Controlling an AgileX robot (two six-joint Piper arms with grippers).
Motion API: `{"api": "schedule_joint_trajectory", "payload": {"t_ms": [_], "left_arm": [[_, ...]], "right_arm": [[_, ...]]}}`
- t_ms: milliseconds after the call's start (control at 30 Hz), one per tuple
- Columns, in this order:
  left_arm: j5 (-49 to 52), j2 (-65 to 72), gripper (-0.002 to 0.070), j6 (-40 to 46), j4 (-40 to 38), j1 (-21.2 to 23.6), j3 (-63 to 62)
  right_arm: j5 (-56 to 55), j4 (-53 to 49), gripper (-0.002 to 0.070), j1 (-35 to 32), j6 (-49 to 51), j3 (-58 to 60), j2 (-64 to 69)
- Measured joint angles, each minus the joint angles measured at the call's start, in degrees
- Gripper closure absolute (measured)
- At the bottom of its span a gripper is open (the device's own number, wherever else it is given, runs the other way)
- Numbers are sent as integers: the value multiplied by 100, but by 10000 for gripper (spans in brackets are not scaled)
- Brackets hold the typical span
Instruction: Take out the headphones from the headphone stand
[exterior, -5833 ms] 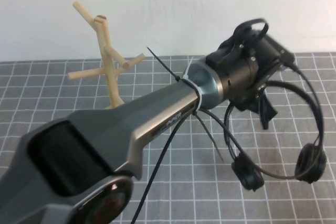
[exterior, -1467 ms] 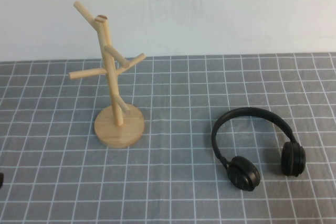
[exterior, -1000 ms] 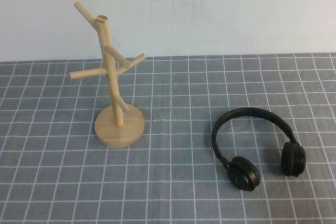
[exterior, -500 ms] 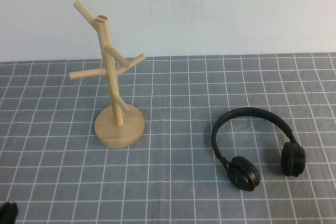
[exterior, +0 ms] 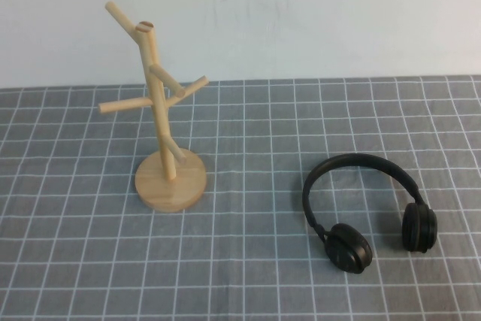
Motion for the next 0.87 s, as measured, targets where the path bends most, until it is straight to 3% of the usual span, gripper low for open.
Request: {"api": "schedule_joint_trajectory", "payload": {"t_ms": [367, 567, 867], "left_arm": [[0, 0, 678, -250, 32, 118, 0], [0, 0, 678, -394, 642, 118, 0], [0, 0, 678, -407, 643, 118, 0]], "right_arm": [[0, 0, 685, 0, 0, 0, 0], [0, 0, 685, 0, 0, 0, 0], [0, 0, 685, 0, 0, 0, 0]]}}
